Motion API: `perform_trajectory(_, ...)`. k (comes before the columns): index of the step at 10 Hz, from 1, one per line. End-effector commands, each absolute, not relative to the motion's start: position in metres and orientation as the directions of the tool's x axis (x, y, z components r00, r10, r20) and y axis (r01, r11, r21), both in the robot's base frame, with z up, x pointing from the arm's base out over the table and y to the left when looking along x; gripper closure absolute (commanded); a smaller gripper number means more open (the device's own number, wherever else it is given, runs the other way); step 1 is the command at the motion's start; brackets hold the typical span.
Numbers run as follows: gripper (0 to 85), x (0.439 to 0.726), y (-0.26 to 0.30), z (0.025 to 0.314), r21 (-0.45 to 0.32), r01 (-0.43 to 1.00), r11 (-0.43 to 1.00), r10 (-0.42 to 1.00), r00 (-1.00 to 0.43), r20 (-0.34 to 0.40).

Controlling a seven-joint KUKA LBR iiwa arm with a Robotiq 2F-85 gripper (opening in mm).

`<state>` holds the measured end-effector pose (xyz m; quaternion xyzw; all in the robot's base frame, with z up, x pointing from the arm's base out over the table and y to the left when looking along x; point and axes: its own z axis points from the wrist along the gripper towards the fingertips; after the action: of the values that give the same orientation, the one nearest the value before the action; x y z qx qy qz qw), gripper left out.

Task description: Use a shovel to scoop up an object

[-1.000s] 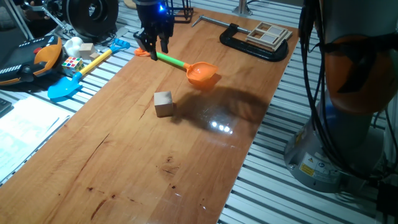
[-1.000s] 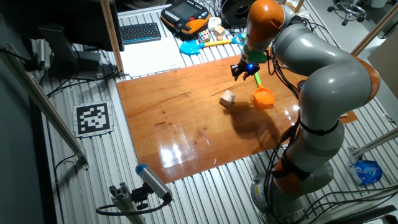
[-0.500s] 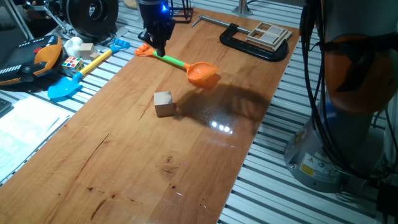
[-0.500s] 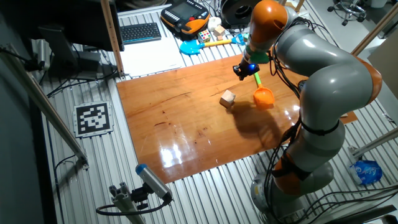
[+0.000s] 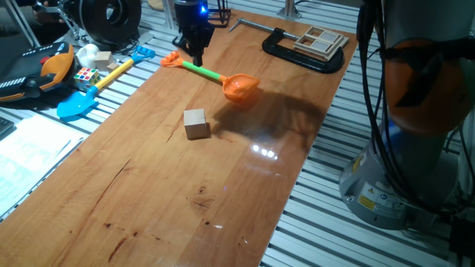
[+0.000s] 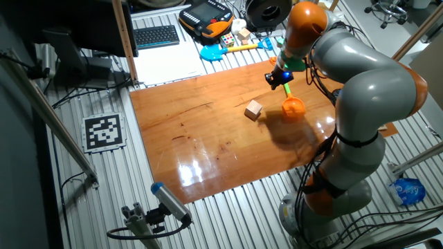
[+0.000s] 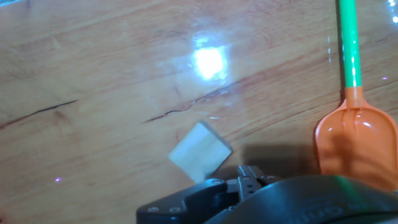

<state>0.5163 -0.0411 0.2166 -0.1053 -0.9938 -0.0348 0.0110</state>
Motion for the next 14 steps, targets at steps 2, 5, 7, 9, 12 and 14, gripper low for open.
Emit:
perform_trajectory(2, 85.0, 0.515, -0.052, 0.213, 0.061, 0.211, 0.976, 0.21, -0.977, 0.015)
perform_trajectory(5, 85.0, 0.512, -0.059, 0.211, 0.054, 0.215, 0.975, 0.215, -0.976, 0.005)
perform_trajectory(7, 85.0, 0.512, -0.059, 0.211, 0.052, 0.221, 0.974, 0.221, -0.975, 0.008)
perform_trajectory(9, 85.0, 0.512, -0.059, 0.211, 0.037, 0.238, 0.971, 0.237, -0.971, 0.021)
perform_trajectory(12, 85.0, 0.512, -0.059, 0.211, 0.027, 0.342, 0.939, 0.342, -0.939, -0.012)
perform_trajectory(14, 85.0, 0.512, -0.059, 0.211, 0.071, 0.304, 0.95, 0.304, -0.953, 0.019)
